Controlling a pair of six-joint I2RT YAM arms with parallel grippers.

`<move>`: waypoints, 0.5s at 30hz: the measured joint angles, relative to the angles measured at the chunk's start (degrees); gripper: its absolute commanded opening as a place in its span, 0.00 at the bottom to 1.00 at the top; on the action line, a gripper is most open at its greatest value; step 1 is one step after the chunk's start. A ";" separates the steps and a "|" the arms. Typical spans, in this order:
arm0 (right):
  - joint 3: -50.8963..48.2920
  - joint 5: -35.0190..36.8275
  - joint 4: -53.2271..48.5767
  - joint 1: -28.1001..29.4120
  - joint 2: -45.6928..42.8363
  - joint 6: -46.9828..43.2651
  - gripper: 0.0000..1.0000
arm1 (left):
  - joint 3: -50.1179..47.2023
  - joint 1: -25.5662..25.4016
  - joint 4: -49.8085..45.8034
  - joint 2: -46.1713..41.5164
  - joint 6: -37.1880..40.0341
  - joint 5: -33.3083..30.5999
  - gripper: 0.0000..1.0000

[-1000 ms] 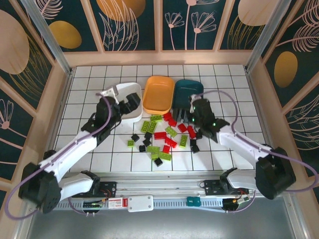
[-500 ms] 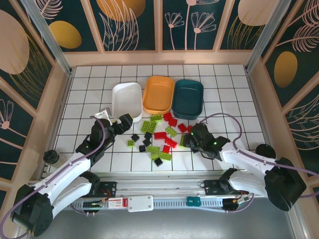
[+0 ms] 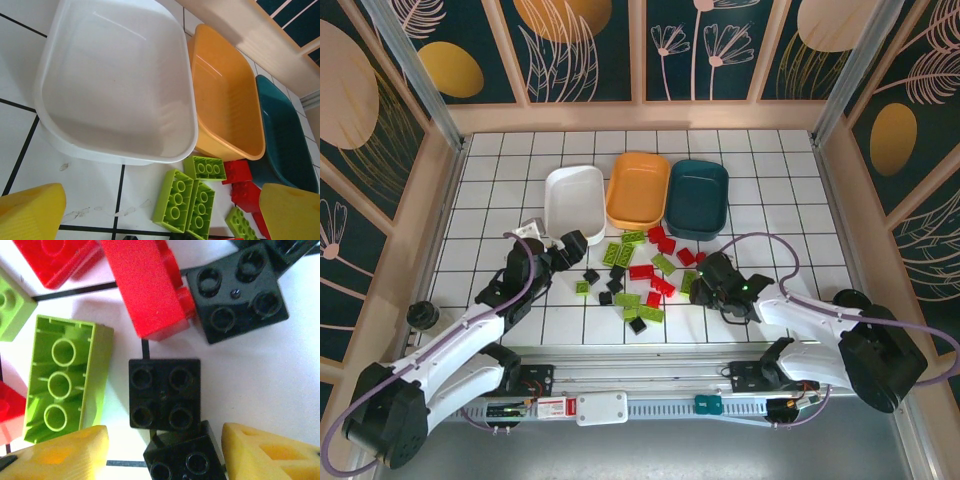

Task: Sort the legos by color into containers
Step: Pick up the lego from the bottom-center of the table.

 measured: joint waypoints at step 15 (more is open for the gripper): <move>-0.17 1.46 -1.81 2.51 1.42 1.60 0.33 | -0.02 0.00 1.55 3.10 0.00 0.04 0.99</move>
